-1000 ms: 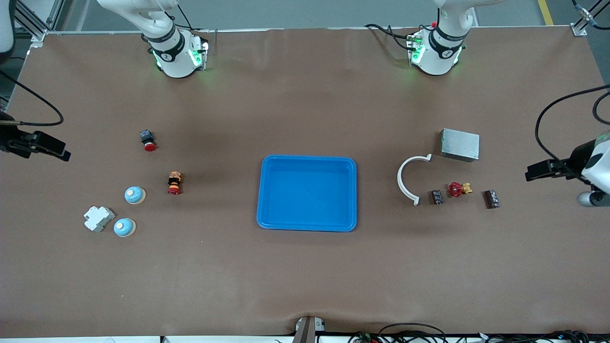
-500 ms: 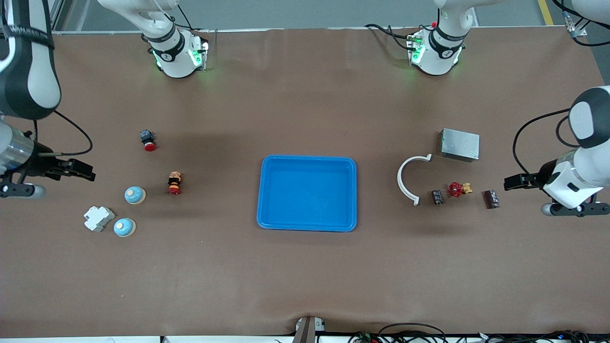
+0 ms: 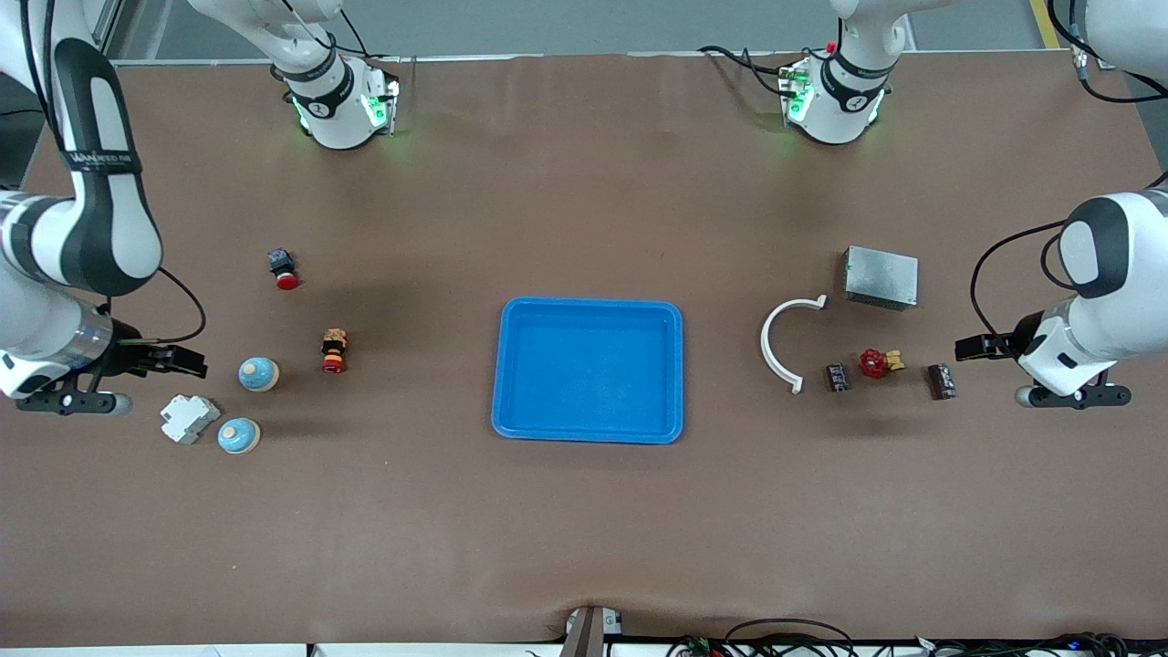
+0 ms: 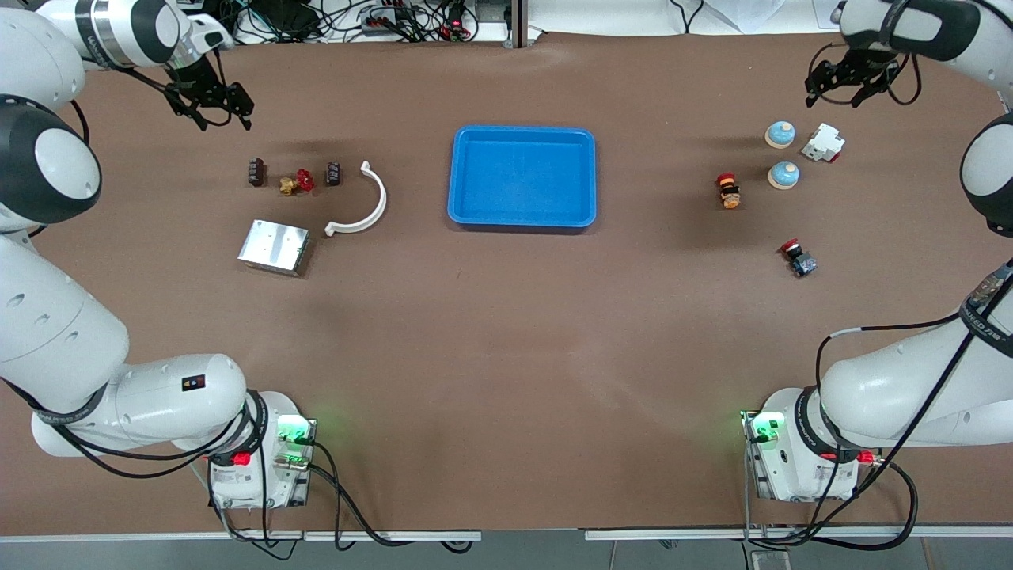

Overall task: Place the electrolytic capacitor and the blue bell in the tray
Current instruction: 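Reach the right gripper to a blue bell while the left gripper reaches a capacitor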

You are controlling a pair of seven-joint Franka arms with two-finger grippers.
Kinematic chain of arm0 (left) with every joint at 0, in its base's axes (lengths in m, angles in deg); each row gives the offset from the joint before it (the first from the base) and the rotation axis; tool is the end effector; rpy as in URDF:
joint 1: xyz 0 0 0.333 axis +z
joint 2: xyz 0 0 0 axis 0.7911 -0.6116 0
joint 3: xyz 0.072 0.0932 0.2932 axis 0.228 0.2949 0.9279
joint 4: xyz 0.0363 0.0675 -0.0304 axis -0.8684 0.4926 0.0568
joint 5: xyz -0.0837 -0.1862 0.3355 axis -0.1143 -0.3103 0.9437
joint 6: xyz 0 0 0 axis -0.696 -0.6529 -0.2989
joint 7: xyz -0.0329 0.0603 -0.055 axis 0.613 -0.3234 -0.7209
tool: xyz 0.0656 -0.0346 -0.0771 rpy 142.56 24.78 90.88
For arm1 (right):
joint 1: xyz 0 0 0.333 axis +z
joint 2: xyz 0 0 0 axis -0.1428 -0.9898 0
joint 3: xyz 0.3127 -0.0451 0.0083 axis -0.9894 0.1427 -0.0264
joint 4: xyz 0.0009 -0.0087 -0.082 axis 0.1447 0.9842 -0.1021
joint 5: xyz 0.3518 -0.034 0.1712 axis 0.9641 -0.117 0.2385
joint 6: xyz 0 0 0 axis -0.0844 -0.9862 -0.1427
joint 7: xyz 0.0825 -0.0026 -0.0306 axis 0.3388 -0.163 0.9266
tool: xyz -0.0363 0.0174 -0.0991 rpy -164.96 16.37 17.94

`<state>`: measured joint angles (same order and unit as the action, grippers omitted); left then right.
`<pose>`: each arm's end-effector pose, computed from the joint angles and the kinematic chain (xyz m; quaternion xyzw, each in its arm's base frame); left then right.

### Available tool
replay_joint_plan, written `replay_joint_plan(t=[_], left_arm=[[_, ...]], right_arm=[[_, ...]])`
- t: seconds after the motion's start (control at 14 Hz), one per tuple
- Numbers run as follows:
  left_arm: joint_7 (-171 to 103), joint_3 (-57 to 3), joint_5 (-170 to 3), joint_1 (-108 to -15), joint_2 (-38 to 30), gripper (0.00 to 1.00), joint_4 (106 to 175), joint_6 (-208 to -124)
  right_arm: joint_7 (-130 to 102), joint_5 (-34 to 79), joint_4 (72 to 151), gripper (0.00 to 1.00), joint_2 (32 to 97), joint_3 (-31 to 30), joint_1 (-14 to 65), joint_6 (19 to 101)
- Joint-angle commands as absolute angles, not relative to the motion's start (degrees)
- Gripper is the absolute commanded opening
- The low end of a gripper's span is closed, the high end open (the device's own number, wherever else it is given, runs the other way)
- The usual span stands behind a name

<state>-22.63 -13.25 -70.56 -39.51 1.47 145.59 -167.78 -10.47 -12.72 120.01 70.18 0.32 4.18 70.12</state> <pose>0.6154 0.0965 0.3295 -0.9979 -0.0152 0.0616 0.0092 0.6150 -0.1060 0.3419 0.9998 -0.0196 -0.0029 0.0040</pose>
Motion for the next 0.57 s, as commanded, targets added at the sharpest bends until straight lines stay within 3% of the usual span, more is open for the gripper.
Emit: replay_joint_plan(t=[0.0,0.5], left_arm=[[-21.97,-13.51,-70.28,-37.27,-1.04,1.00,145.64,-171.35],[-31.18,-13.60,-72.65,-35.94,-6.32,1.00,145.55,-177.95]], right_arm=[[-9.59,-13.25,126.41,1.00,71.52,-0.24,3.46,76.51],[-9.67,-12.81,129.15,1.00,67.66,-0.33,3.46,81.27]])
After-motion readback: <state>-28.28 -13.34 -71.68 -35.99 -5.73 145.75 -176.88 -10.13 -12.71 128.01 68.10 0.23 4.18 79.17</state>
